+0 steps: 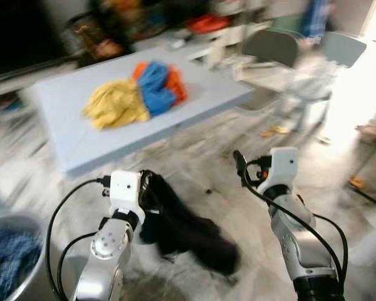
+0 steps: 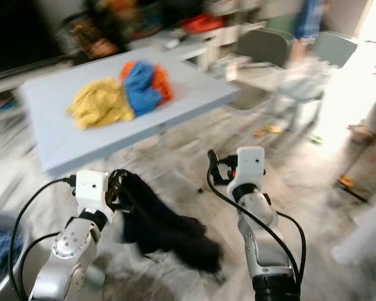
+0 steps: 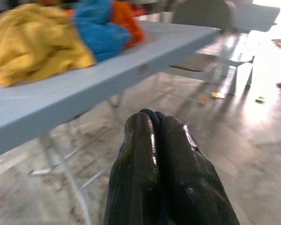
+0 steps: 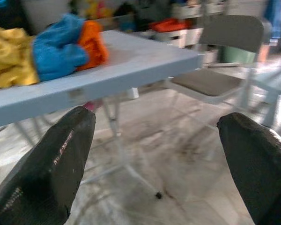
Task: Hang hanger
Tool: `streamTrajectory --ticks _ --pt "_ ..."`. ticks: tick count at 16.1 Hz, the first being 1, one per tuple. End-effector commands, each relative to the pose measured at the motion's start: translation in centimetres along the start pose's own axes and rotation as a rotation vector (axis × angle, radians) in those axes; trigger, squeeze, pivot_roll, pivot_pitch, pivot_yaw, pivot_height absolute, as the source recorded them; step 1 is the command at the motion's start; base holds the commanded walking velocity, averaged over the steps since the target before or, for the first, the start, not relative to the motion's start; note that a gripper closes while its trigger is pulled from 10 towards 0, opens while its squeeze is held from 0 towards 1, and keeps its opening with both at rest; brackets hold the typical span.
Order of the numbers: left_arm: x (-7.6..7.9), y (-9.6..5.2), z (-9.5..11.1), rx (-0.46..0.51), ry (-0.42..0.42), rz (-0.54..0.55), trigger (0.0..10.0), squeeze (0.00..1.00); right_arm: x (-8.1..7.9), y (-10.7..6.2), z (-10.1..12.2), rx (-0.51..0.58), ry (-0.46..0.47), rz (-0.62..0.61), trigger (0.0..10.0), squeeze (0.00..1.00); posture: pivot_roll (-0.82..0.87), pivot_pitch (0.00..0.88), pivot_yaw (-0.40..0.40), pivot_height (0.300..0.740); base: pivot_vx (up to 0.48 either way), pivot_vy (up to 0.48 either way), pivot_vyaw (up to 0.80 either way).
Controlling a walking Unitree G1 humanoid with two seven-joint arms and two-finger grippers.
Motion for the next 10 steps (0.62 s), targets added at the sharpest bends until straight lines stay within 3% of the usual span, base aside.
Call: streamTrajectory --ticks 1,9,10 --pt "0.82 0.28 0.82 0.025 -0.01 -0.031 10.0 0.0 0.74 -0.07 0.52 0.014 -0.007 -0.023 10.0 0.0 -0.1 0.0 0.084 0.74 0.0 0.48 -0.8" --pt "0.64 0.31 0.37 0.007 -0.066 -0.039 10.0 0.0 0.7 -0.02 0.58 0.015 -0.011 -0.026 10.0 0.0 -0.1 0.0 0.082 0.74 0.0 0.48 -0.8" --pt "0.67 0.26 0.46 0.015 -0.065 -0.043 10.0 0.0 0.72 -0.03 0.58 0.015 -0.008 -0.027 10.0 0.0 -0.1 0.0 0.082 0.74 0.0 0.0 -0.8"
Point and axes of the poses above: a point about 5 cm out from each wrist's last joint towards the gripper, its own y axis pointing out of the wrist towards the gripper, its own z axis along the axis of the wrist's last joint, x = y × z, the point moved 6 cm from there along y, pointing out of the wrist towards the gripper, and after that the axes turned 4 degrees about -y, right-handed, at the moved point
